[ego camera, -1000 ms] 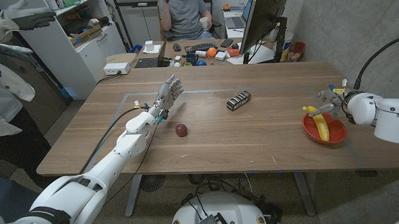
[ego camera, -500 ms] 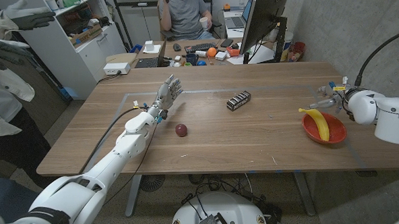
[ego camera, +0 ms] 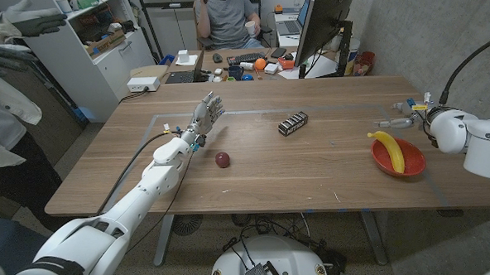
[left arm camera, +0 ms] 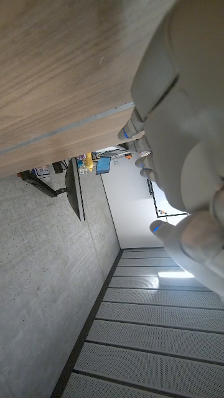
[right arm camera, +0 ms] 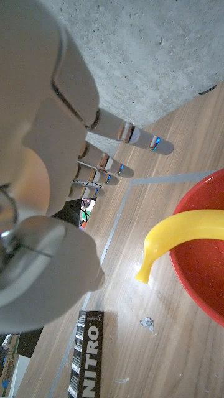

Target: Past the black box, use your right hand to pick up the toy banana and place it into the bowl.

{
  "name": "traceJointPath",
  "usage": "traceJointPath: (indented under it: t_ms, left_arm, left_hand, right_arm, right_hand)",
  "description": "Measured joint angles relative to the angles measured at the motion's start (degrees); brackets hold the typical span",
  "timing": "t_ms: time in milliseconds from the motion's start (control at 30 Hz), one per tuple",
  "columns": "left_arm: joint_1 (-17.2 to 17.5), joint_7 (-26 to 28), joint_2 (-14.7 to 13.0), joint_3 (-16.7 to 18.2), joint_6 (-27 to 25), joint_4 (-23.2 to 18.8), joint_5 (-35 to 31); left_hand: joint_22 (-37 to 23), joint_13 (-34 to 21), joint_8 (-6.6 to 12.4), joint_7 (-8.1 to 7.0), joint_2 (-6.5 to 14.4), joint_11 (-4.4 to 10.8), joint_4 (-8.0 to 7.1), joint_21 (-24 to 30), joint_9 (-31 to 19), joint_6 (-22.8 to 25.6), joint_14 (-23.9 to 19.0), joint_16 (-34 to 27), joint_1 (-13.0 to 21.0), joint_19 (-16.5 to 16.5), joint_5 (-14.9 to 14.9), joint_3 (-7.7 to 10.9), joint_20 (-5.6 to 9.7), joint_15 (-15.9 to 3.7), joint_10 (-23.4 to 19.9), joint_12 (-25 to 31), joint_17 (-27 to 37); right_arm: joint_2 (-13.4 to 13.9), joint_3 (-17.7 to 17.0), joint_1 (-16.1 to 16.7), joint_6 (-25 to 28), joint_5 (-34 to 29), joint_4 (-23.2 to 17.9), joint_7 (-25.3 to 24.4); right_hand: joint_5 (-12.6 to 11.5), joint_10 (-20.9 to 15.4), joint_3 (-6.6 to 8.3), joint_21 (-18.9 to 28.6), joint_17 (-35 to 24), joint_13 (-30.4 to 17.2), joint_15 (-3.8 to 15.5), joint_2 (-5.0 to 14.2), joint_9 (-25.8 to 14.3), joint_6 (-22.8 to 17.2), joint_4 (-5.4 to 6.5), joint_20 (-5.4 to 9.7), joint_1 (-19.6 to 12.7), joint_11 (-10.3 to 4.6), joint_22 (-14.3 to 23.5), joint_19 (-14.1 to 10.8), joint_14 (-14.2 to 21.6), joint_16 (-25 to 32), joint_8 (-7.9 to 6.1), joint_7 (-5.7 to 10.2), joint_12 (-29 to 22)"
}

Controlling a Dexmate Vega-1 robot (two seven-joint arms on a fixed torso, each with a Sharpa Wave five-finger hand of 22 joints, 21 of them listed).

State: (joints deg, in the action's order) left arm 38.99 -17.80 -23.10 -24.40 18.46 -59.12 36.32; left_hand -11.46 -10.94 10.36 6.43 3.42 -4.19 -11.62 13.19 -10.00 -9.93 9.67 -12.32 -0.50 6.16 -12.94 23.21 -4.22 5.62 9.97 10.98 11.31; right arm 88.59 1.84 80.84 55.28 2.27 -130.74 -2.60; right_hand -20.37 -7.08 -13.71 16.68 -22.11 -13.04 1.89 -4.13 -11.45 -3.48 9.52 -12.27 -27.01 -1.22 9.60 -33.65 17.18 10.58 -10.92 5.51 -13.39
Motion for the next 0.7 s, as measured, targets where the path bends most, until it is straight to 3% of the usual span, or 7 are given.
traceJointPath:
  t_ms: [33,100,200,367,400,600,700]
  left_arm:
    - [0.09,0.11,-0.02,0.00,-0.02,-0.15,-0.01]
    - [0.20,0.11,-0.08,0.03,-0.02,-0.33,-0.01]
    - [0.38,0.34,-0.30,0.10,-0.13,-0.59,-0.01]
    - [0.65,0.34,-0.42,0.16,-0.13,-0.95,-0.01]
    - [0.69,0.42,-0.45,0.17,-0.18,-1.02,-0.01]
    - [1.09,0.51,-0.75,0.37,-0.32,-1.59,0.08]
    - [1.30,0.51,-0.91,0.43,-0.38,-1.90,0.14]
  left_hand:
    - [0.00,0.00,0.00,0.00,0.00,0.00,0.00,0.00,0.00,0.00,0.00,0.00,0.00,0.00,0.00,0.00,0.00,0.00,0.00,0.00,0.00]
    - [0.00,0.00,0.00,0.00,0.00,0.00,0.00,0.00,0.00,0.00,0.00,0.00,0.00,0.00,0.00,0.00,0.00,0.00,0.00,0.00,0.00]
    - [0.00,0.00,0.00,0.00,0.00,0.00,0.00,0.00,0.00,0.00,0.00,0.00,0.00,0.00,0.00,0.00,0.00,0.00,0.00,0.00,-0.04]
    - [0.00,0.00,0.00,0.00,0.00,0.00,0.00,0.00,0.00,0.00,0.00,0.00,0.00,0.00,0.00,0.00,0.00,0.00,0.00,0.00,-0.13]
    - [0.00,0.00,0.00,0.00,0.00,0.00,0.00,0.00,0.00,0.00,0.00,0.00,0.00,0.00,0.00,0.00,0.00,0.00,0.00,0.00,-0.13]
    - [0.00,0.00,0.00,0.00,0.00,0.00,0.00,0.00,0.00,0.00,0.00,0.00,0.00,0.00,0.00,0.00,0.00,0.00,0.00,0.00,-0.13]
    - [-0.01,0.00,0.00,0.00,0.00,0.00,0.00,0.00,0.00,0.00,0.01,0.00,0.00,0.00,0.00,0.00,0.00,0.00,0.00,0.00,-0.13]
  right_arm:
    - [-0.86,-2.64,2.12,-0.41,-0.16,0.05,0.59]
    - [-0.86,-2.64,2.12,-0.81,-0.69,0.05,1.18]
    - [-2.05,-5.31,4.22,-1.35,-1.70,0.08,2.10]
    - [-2.54,-6.07,4.80,-2.28,-3.64,0.09,3.58]
    - [-4.38,-8.49,6.55,-2.44,-3.98,-0.03,3.87]
    - [-7.38,-11.33,8.42,-3.47,-6.85,-0.75,5.67]
    - [-8.43,-12.13,9.05,-4.15,-8.56,-1.00,5.94]
  right_hand:
    - [0.00,0.62,-0.38,-0.75,0.22,0.01,-0.27,0.02,0.00,0.26,-0.02,-0.04,0.64,0.00,0.00,0.81,-0.83,0.00,0.00,0.25,0.35]
    - [0.00,1.45,-0.99,-1.79,0.50,0.27,-0.65,0.03,0.00,1.23,-0.19,-0.21,1.43,-0.18,0.00,1.81,-2.32,0.00,0.00,0.40,0.75]
    - [-0.43,3.16,-1.72,-3.35,0.95,0.27,-1.27,-0.01,0.00,1.98,-0.28,-0.22,2.37,-0.11,0.00,3.26,-4.82,-0.22,0.00,0.73,1.47]
    - [-0.84,7.05,-3.37,-6.17,1.98,0.43,-2.31,0.69,-0.01,4.37,-0.32,-0.19,5.32,-0.30,0.00,7.81,-10.13,-0.22,0.00,2.11,2.41]
    - [-0.94,7.94,-3.53,-6.46,2.16,0.52,-2.48,0.70,-0.01,4.84,-0.16,-0.20,5.91,-0.38,0.01,8.65,-11.04,-0.22,0.00,2.59,2.75]
    - [-1.06,10.69,-4.46,-7.16,2.98,0.80,-3.35,1.05,0.25,6.57,-0.20,-0.13,8.06,-1.13,0.01,12.76,-14.76,-0.22,0.33,3.70,2.98]
    - [-1.06,10.69,-4.47,-7.16,3.23,0.80,-3.41,1.44,0.27,6.79,-0.19,-0.11,8.45,-1.13,0.01,13.56,-14.85,-0.22,0.33,3.48,2.98]
